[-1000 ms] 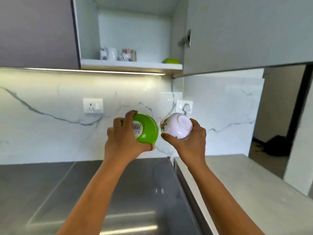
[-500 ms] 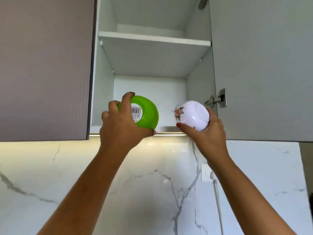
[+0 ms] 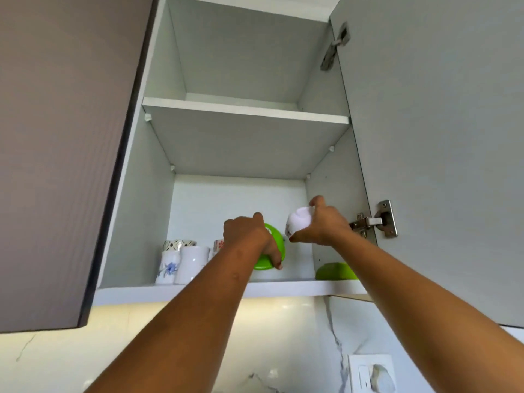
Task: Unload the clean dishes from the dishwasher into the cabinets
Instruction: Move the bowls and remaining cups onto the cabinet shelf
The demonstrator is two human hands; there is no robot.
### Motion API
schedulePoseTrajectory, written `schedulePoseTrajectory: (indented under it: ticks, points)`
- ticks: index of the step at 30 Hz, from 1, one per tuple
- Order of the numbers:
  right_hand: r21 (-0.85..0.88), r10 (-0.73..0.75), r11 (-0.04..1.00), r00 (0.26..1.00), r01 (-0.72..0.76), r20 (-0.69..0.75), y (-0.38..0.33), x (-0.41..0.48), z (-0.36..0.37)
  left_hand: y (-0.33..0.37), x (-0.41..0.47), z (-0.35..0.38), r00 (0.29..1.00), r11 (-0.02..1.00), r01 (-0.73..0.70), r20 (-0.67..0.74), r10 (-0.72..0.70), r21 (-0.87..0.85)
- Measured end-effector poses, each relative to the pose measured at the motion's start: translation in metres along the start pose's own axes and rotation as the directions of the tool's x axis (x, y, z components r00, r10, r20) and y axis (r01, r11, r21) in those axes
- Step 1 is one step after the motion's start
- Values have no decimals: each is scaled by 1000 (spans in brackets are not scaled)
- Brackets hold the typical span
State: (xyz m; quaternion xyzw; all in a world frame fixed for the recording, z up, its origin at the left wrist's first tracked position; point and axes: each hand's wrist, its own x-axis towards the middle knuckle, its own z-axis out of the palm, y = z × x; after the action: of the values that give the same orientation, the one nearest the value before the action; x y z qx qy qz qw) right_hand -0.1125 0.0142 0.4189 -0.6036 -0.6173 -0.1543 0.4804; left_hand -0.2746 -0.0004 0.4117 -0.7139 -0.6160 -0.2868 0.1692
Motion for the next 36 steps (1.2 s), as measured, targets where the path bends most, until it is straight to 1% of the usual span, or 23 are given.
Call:
schedulePoseTrajectory:
  ticks: [3, 5, 7, 10, 13, 18, 20, 22, 25, 28, 31, 34, 36]
  points:
    - [-157, 10, 988, 997, 3, 77, 11, 13, 9, 7, 18, 10, 993, 997, 1, 122, -11, 74]
    - [-263, -20, 963, 992, 52, 124, 16, 19, 15, 14, 28, 14, 971, 996, 2, 239, -24, 90]
    - [-353, -62, 928, 985, 115, 158, 16, 24, 19, 20, 36, 16, 924, 997, 13, 381, -41, 76]
    - [-397, -54, 904, 964, 158, 260, 15, 32, 22, 28, 43, 18, 845, 999, 44, 532, -54, 33]
    - [-422, -4, 888, 920, 184, 393, 19, 36, 26, 32, 51, 25, 809, 998, 45, 584, -67, 52]
    - [-482, 99, 853, 846, 199, 525, 30, 40, 38, 31, 61, 35, 761, 998, 56, 645, -63, 31]
    - [-474, 134, 862, 818, 183, 559, 32, 42, 42, 29, 62, 37, 750, 997, 66, 657, -75, 39]
    - [-463, 159, 871, 797, 166, 583, 33, 44, 44, 26, 63, 38, 754, 997, 70, 652, -82, 44]
    - [-466, 177, 871, 786, 154, 592, 33, 44, 44, 23, 66, 42, 770, 997, 66, 634, -69, 28]
    - [-467, 184, 872, 785, 146, 591, 32, 43, 44, 19, 67, 46, 779, 999, 24, 626, -38, 30]
    - [-462, 195, 876, 778, 136, 598, 32, 41, 45, 17, 64, 47, 816, 998, -52, 578, 19, 41]
    - [-469, 203, 873, 775, 133, 598, 32, 39, 44, 16, 66, 46, 872, 990, -141, 477, 115, 20]
    - [-467, 206, 875, 775, 128, 597, 33, 40, 44, 16, 68, 47, 894, 987, -163, 424, 146, 6]
